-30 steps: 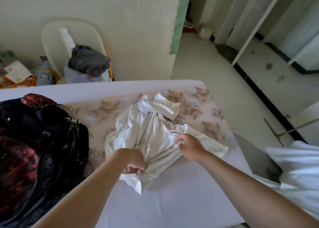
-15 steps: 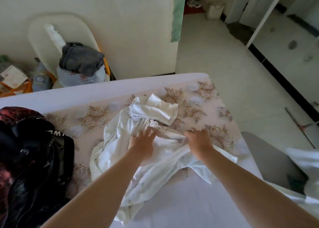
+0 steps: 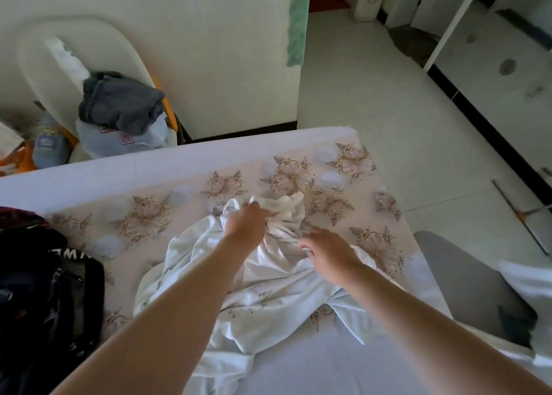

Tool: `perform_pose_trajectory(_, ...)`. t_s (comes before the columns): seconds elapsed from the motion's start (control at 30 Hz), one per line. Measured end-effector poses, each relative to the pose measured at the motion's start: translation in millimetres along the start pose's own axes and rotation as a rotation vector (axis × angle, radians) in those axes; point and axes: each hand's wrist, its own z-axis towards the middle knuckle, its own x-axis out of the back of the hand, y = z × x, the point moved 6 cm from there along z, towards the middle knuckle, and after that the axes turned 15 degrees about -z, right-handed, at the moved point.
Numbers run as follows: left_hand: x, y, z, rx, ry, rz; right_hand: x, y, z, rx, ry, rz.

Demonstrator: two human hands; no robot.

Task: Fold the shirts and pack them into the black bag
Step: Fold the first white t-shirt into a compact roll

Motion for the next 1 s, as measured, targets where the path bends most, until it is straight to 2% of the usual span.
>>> perform_pose_trajectory(0.07,33.3,-17.2,-0.9,0.124,0.317,-0.26,-7.3,2.5,0.3,-0.012,-0.003,-0.08)
perform_pose_trajectory(0.13,61.2,-36.5,-7.8,0.298,0.539,-0.324,-8.6,10.0,1.5,-0.08,0.027,-0.148)
perform_pose_trajectory(0.2,72.9,-45.5,-12.3,0.376,0.577,-0.199,-5.7,13.6,5.3,-0.124,0.032,-0.184)
perform_pose_trajectory(0.23,75.0,-43.7,-13.6,0.33,0.58,-0.109,-5.6,14.0,7.4,-0.132,0.019,-0.179)
perform_pose_trajectory(0.27,72.0,-39.0,-11.0,0.211,0.585,-0.043,-5.1,15.0,10.1,-0.138,0.014,-0.169)
perform_pose_trajectory(0.33,55.3,-18.8,-6.7,-0.099,0.497,-0.063,-1.3,15.0,15.2,-0.138,0.042,-0.159)
perform_pose_trajectory(0.37,40.4,-11.0,-3.6,-0.198,0.368,-0.086,0.1,13.9,18.2,-0.131,0.067,-0.134)
perform_pose_trajectory(0.43,8.5,-2.8,-2.1,-0.202,0.04,-0.027,-0.1,8.5,24.6,-0.084,0.075,-0.054)
perform_pose_trajectory(0.47,-0.6,-5.2,-2.6,-0.154,-0.05,0.056,-1.4,4.8,28.4,-0.059,0.052,-0.018)
perform_pose_trajectory(0.53,-3.1,-15.7,-4.4,-0.107,-0.059,0.196,-3.9,0.3,36.2,-0.064,-0.03,0.019)
perform_pose_trajectory(0.6,4.6,-21.7,-13.0,-0.154,0.001,0.266,-3.9,-0.1,43.8,-0.106,-0.021,0.002)
perform_pose_trajectory(0.7,13.8,-26.1,-25.8,-0.234,0.076,0.218,-4.1,0.2,49.3,-0.169,-0.022,-0.03)
perform_pose_trajectory(0.73,16.9,-28.1,-27.3,-0.193,0.079,0.213,-4.4,1.3,49.7,-0.192,-0.03,-0.013)
perform_pose_trajectory(0.83,14.3,-40.1,-17.9,0.076,-0.107,0.25,-4.5,7.9,49.4,-0.268,-0.02,0.068)
perform_pose_trajectory(0.9,12.0,-35.8,-12.2,0.103,-0.175,0.264,-5.9,12.7,48.8,-0.298,-0.028,0.078)
perform_pose_trajectory(1.0,8.2,-16.2,-10.4,0.047,-0.196,0.329,-3.6,14.9,46.6,-0.307,-0.04,0.124)
